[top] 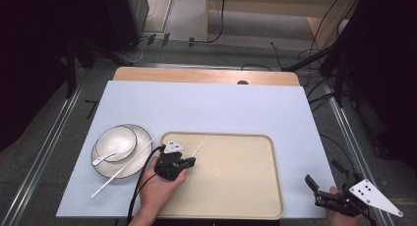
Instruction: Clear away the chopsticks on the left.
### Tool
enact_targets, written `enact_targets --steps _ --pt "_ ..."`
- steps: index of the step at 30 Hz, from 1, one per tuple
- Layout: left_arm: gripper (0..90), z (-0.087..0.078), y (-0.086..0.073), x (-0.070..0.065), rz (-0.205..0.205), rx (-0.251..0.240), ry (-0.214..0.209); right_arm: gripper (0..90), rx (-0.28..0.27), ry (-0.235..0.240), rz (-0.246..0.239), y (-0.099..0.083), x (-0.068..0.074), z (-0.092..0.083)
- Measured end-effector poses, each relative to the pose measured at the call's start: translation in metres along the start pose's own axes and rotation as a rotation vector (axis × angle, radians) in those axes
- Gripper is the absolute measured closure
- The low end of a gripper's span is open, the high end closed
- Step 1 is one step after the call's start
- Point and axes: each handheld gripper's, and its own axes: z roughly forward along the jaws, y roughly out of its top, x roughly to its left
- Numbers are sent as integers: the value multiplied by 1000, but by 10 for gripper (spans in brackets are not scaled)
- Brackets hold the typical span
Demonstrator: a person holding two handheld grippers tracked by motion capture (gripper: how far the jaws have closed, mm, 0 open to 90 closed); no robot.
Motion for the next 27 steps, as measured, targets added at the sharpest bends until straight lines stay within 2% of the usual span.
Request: enact_targets --steps 4,6,10,12,15,17,20,27 --pt "900 7 1 3 -24 13 7 2 0 -1 4 0 0 -1" --pt "900 7 1 4 -20 18 14 2 1 2 -2 0 0 0" --pt "900 7 1 8 -30 16 44 2 1 2 -2 0 0 0" --pt "900 4 1 14 -43 9 75 2 2 3 0 -1 0 1" --pt "900 2 0 18 -51 10 82 2 3 4 0 -1 0 1" --pt "900 -1 0 21 -51 8 108 2 5 3 -1 -1 0 1" --pt "900 -6 -3 29 -73 -9 134 2 6 5 4 -1 0 1" --pt "900 -14 -6 36 -63 -1 168 2 5 5 2 -1 0 1"
